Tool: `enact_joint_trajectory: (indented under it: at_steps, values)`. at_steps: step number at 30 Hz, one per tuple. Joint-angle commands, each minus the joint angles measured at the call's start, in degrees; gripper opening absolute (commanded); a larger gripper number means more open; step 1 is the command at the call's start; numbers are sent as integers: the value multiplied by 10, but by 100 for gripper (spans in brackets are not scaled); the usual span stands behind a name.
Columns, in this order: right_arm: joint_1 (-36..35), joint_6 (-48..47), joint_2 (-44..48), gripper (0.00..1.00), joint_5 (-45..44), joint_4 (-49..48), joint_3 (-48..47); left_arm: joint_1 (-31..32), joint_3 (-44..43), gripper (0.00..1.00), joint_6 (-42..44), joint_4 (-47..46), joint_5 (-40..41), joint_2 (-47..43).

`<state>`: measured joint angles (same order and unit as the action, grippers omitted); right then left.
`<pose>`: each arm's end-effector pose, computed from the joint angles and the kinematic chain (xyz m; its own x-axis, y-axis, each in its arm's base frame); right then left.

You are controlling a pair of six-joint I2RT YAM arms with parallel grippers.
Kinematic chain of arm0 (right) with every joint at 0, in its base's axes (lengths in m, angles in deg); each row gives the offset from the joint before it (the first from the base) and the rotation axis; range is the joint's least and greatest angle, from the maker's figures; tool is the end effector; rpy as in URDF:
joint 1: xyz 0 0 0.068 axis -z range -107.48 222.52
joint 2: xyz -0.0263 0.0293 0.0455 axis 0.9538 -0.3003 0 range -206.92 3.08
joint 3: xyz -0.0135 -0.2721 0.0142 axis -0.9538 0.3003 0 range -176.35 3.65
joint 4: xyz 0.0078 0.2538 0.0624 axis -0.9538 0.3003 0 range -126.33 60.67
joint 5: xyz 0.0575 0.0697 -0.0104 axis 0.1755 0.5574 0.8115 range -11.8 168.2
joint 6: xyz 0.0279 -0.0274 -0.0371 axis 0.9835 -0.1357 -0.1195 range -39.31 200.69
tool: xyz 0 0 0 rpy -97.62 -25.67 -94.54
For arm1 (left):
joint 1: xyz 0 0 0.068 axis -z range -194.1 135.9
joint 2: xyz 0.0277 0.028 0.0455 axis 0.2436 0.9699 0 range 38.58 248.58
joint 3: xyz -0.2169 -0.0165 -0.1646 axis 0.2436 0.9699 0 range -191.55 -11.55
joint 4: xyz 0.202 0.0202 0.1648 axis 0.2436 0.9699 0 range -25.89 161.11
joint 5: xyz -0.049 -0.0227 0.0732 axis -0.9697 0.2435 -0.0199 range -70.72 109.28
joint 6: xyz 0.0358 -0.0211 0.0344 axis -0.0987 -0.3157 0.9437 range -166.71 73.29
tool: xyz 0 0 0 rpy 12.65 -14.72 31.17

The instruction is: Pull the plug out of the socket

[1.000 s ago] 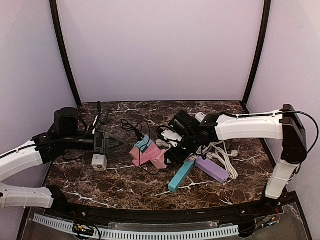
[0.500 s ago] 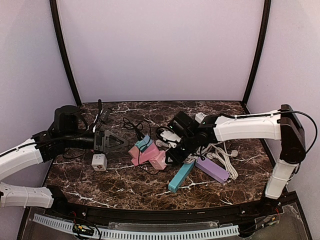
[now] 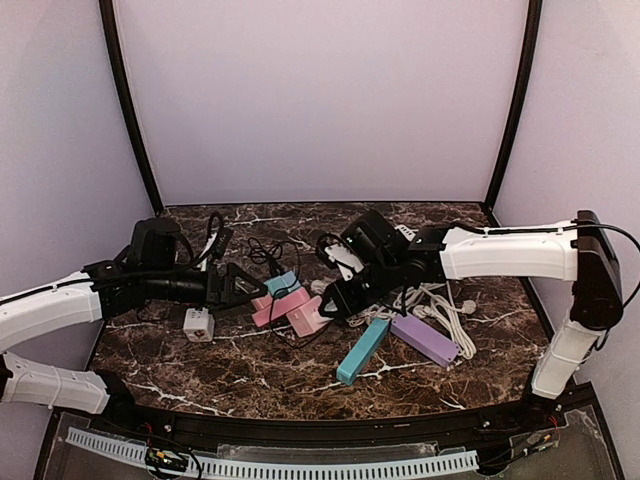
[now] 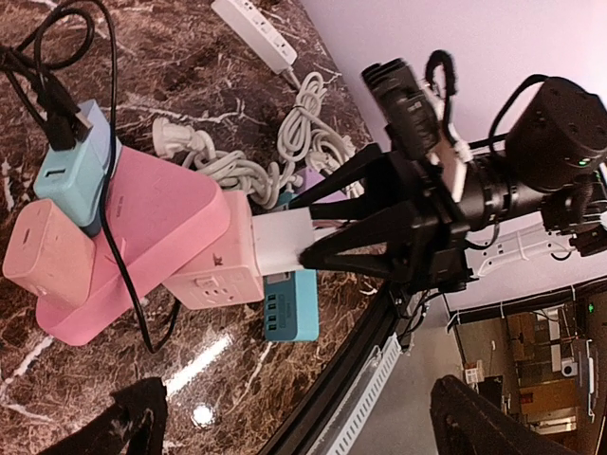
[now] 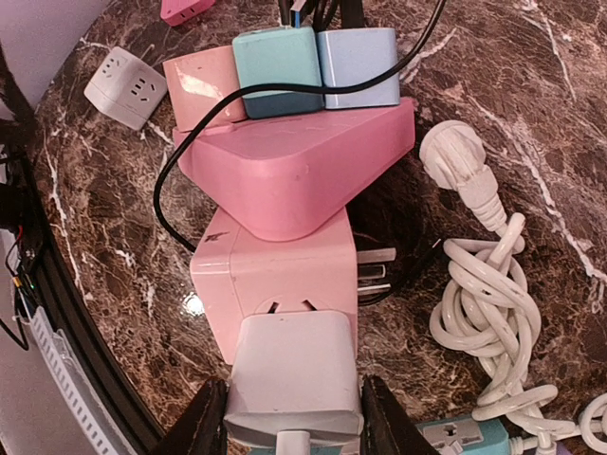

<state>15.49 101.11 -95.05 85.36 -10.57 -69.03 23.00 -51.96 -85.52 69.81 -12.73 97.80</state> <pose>0.1993 0.3153 0.2384 -0.7028 -0.4473 -0.5532 -0.6720 0.6727 0.3096 0.1729 -0.1545 0.2748 -0.8194 -0.0466 -0.5713 0.4910 0.4571 -0.7416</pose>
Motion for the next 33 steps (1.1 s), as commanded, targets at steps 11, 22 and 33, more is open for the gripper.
enact_joint_trajectory:
  at_steps: [11, 22, 33]
  values:
    - [-7, 132, 15, 0, 58, -81, -18, -3, 52, 92, -62, -37, -5, 75]
    - [-16, 156, 9, 0, 64, -93, -41, 10, 50, 83, -79, -54, -11, 112]
    - [-26, 167, 12, 0, 74, -100, -46, 25, 23, 82, -98, -98, 11, 163]
